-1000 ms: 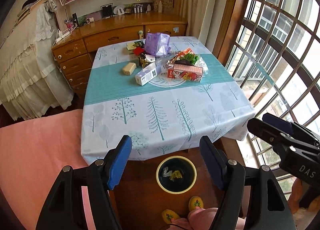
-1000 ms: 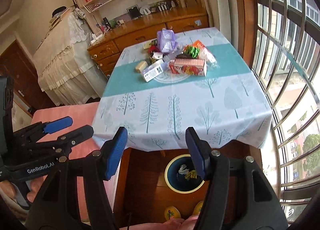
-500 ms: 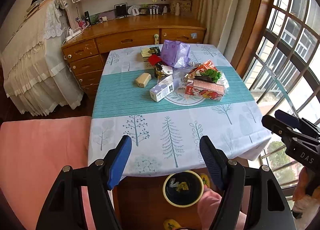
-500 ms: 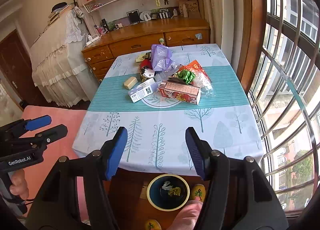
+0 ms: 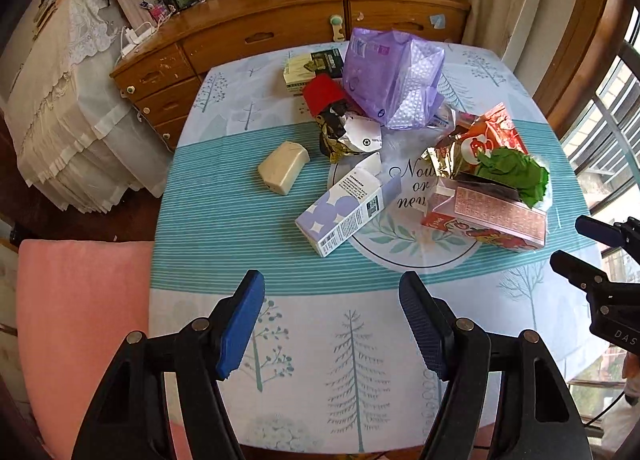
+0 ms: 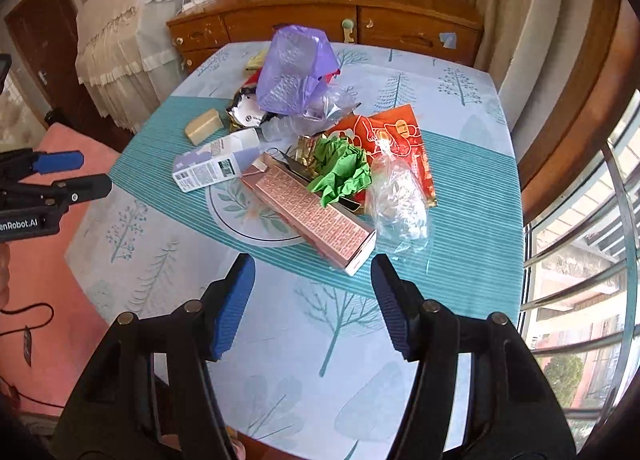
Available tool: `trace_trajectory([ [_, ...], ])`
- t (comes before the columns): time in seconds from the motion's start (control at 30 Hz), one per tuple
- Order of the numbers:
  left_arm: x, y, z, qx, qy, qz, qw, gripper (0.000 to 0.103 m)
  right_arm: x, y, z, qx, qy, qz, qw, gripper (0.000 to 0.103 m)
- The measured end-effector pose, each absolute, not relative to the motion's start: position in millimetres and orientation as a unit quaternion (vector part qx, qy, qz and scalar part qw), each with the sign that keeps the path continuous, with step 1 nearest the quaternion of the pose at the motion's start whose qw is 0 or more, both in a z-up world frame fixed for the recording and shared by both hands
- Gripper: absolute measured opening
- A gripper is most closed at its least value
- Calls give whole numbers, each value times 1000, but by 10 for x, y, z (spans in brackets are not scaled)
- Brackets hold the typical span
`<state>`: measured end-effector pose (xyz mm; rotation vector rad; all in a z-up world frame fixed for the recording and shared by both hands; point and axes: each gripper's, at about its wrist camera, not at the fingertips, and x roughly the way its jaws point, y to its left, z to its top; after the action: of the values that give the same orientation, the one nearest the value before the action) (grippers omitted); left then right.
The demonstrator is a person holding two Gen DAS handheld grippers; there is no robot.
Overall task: Collect trash
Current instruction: 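Grasp the white milk carton with the left gripper while the right grasps the pink box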
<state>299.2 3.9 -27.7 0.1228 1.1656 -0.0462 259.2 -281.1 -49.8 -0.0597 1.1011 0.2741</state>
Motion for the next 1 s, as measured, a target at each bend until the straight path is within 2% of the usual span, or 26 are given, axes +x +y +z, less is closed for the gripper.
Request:
trace_trajectory([
  [0.2, 3527, -65, -706, 78, 575, -18, 814, 72, 3079, -2726, -1100, -98, 546, 177, 813, 57],
  [0.47, 4028, -134, -1111, 113, 609, -42, 784, 72, 3290, -2549, -1390, -128, 554, 231, 789, 56],
  [0.63, 4325, -106, -1366, 109, 637, -48, 761, 72, 3314, -2581, -1426, -112, 562, 257, 778, 46],
  [0.77, 4443, -29, -1476, 92, 652, -46, 751, 72, 3319, -2635, -1426, -95, 567, 266, 774, 44],
  [0.87, 4474, -15, -1549, 88, 655, -45, 749, 65, 3297, -2694, -1406, -81, 567, 270, 774, 43],
  [1.0, 4420, -21, -1571, 97, 641, -26, 761, 45, 3205, -2688, -1331, -69, 563, 271, 777, 42],
])
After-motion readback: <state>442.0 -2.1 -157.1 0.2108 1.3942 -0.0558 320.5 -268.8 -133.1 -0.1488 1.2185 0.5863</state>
